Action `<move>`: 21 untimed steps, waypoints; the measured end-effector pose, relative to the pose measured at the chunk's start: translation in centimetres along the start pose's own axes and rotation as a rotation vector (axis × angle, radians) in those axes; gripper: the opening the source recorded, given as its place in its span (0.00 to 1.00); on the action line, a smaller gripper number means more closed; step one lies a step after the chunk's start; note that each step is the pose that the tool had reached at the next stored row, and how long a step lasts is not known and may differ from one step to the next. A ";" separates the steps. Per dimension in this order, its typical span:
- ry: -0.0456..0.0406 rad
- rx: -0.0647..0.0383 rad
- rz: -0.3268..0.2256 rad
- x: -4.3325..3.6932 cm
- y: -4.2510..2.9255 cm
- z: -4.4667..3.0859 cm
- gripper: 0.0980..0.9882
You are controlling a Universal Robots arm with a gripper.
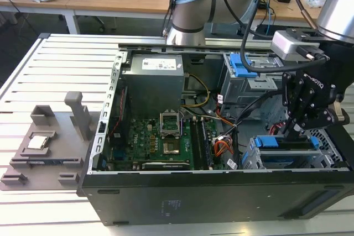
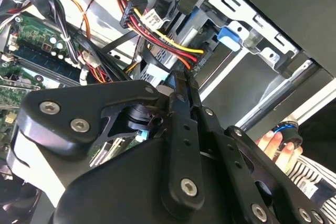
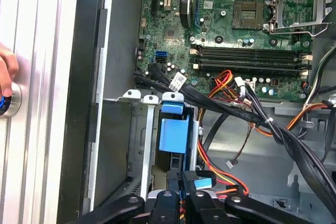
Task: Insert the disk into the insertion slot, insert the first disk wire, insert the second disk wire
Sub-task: 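Insert the second disk wire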
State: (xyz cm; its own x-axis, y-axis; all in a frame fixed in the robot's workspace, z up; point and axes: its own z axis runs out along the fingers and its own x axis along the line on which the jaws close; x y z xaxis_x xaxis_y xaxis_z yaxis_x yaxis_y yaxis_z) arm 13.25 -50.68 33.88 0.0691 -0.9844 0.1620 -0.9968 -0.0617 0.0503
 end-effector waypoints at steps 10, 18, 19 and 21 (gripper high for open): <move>-0.0064 -0.001 0.005 0.36 -0.24 -0.28 0.05; -0.0124 -0.001 0.005 0.34 -0.25 -0.20 0.05; -0.0142 -0.001 0.005 0.31 -0.25 -0.20 0.05; -0.0163 -0.001 0.005 0.09 -0.26 -0.23 0.05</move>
State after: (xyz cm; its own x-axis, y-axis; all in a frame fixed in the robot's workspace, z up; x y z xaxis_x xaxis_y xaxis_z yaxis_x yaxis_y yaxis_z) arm 13.52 -50.71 34.10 0.0633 -0.9872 0.1462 -0.9971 -0.0565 0.0501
